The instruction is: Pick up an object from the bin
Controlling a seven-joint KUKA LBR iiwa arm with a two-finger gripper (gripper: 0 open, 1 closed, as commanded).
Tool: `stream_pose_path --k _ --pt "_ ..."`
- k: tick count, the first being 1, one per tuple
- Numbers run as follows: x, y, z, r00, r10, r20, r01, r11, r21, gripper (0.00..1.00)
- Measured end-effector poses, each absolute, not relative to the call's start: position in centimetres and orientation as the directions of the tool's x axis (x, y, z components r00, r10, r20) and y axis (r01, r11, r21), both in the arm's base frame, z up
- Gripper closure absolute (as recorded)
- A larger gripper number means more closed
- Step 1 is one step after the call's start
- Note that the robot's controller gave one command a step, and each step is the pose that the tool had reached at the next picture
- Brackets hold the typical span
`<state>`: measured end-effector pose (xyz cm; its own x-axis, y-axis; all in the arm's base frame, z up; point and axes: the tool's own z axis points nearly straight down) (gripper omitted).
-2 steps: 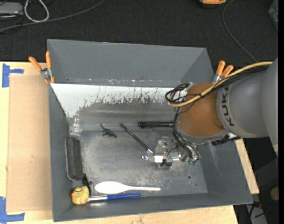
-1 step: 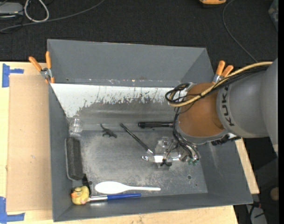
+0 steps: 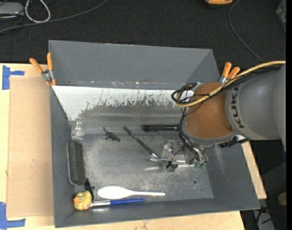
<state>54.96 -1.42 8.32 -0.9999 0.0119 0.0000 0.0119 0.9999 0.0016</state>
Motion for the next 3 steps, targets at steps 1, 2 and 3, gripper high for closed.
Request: stream_pose_path --k 1,2,3 --pt "55.0 -1.4 9.8 -1.0 0.012 -0.003 0.012 1.0 0.002 1.0" --pt "54.8 -1.4 12.3 -1.0 0.011 0.005 0.011 1.0 0.002 1.0" --pt "54.9 -1.4 15.4 -1.0 0.011 0.004 0.011 1.0 0.003 1.0"
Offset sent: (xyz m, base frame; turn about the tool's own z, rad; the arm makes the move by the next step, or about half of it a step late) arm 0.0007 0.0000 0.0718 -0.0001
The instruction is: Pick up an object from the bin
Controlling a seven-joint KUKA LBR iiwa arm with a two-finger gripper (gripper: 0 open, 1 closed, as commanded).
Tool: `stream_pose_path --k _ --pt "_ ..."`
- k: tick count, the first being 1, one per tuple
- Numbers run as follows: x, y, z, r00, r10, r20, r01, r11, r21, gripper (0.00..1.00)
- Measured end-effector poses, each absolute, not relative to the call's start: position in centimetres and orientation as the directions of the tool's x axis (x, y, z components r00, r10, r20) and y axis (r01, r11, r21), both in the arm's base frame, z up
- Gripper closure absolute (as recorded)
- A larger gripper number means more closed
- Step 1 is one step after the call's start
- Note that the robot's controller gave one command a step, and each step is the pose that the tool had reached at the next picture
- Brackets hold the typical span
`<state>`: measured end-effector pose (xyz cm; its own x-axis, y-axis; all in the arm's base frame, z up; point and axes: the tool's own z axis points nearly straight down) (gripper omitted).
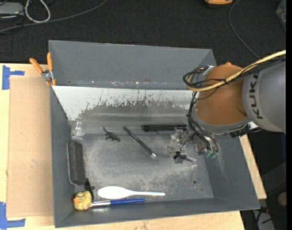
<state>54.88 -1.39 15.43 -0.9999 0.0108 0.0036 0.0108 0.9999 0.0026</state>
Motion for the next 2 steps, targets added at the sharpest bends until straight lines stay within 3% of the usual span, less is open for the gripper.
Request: stream_pose_path --k 2 --pt "55.0 -1.36 17.61 -1.0 0.009 -0.001 0.009 1.0 0.003 1.0"
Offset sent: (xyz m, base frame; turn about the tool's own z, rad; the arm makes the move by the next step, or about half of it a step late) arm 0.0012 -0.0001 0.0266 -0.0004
